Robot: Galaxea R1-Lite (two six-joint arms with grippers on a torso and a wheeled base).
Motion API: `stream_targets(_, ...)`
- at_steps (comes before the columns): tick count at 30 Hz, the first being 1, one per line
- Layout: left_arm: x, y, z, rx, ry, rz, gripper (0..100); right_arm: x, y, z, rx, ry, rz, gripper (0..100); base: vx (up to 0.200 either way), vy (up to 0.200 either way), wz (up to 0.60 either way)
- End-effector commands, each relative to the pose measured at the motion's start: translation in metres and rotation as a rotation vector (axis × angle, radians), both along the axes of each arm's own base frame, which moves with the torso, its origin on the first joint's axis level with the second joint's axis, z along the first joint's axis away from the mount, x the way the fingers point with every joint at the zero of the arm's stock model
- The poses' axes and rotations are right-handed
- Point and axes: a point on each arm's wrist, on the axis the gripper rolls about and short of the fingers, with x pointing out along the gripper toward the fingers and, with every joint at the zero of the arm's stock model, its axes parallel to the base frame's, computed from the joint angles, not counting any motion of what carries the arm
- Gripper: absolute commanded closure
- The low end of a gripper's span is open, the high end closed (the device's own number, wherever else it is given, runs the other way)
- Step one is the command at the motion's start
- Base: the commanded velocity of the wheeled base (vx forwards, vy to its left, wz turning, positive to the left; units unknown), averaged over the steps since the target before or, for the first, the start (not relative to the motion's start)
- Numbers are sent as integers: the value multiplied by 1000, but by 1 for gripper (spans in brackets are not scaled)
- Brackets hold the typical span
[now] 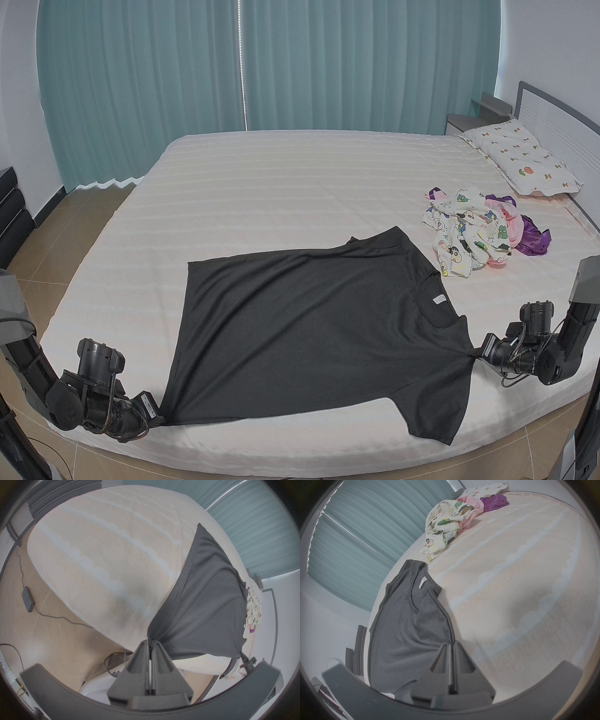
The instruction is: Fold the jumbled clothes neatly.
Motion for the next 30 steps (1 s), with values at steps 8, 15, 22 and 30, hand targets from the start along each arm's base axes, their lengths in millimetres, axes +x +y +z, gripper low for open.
stream_targets(8, -9, -4, 12, 19, 42, -58, 100, 0, -9, 10, -59, -28, 38, 100, 0, 0, 0)
stream_targets(15, 3, -2, 14, 13, 7, -32, 100, 14, -6, 15, -59, -72, 51, 100, 0, 0, 0)
stream_targets(22, 3, -1, 12, 12, 13, -28, 100, 15, 4, 14, -62, -72, 77, 100, 0, 0, 0)
stream_targets(30, 7, -1, 13, -11, 5, -32, 100, 10, 3, 15, -61, -69, 69, 0, 0, 0, 0)
